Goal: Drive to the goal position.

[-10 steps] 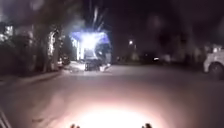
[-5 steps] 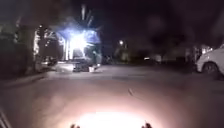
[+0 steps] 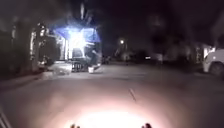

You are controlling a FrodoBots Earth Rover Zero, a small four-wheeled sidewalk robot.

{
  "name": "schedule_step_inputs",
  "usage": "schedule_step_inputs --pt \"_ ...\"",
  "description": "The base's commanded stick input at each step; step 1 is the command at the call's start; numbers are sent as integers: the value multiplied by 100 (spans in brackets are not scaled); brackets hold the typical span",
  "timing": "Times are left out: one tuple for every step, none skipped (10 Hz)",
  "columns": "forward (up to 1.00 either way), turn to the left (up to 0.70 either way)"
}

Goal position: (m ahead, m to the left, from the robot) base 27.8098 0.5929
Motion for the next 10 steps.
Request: schedule_step_inputs --pt "70 0" --pt "70 0" --pt "70 0" --pt "70 0" --pt "70 0" --pt "70 -1" --pt "70 -28" --pt "70 -35" --pt "70 -35" --pt "70 -33"
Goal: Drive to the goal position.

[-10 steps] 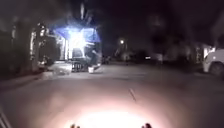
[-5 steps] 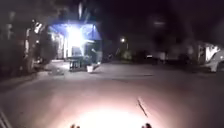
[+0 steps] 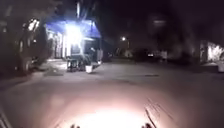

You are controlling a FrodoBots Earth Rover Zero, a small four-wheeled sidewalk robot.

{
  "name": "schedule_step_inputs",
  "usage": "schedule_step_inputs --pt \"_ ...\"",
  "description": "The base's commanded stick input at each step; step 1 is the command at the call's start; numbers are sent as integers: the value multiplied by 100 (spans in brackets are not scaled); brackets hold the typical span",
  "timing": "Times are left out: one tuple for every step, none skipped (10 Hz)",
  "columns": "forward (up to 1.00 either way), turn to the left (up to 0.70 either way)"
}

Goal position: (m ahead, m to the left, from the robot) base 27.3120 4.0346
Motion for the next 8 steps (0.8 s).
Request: schedule_step_inputs --pt "70 -15" --pt "70 0" --pt "70 0" --pt "70 0" --pt "70 0" --pt "70 0" --pt "70 0" --pt "70 0"
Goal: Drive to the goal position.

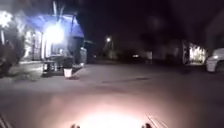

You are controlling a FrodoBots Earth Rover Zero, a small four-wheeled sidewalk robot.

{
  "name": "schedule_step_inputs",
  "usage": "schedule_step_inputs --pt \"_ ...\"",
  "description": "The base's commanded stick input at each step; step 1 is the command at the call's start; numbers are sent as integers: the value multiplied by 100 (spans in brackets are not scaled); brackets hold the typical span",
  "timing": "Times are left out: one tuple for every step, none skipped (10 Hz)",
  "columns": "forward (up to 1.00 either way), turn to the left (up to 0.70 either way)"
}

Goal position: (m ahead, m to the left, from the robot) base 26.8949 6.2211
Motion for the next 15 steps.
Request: schedule_step_inputs --pt "70 0" --pt "70 0" --pt "70 0" --pt "70 0" --pt "70 0" --pt "70 0" --pt "70 0" --pt "70 0" --pt "70 0" --pt "70 0" --pt "70 0" --pt "70 0" --pt "70 0" --pt "70 0" --pt "70 0"
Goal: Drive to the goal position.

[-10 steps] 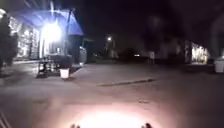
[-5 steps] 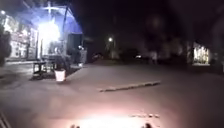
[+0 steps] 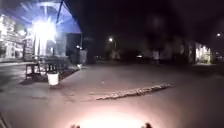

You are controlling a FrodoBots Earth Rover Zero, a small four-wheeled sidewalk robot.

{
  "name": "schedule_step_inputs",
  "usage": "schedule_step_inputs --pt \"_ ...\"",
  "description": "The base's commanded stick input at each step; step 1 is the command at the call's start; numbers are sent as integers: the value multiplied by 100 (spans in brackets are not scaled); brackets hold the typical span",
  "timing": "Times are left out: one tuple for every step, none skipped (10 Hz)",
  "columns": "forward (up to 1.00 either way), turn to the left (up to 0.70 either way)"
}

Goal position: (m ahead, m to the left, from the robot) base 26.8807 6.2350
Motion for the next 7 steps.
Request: schedule_step_inputs --pt "70 0" --pt "70 0" --pt "70 0" --pt "70 0" --pt "70 0" --pt "70 31" --pt "70 35"
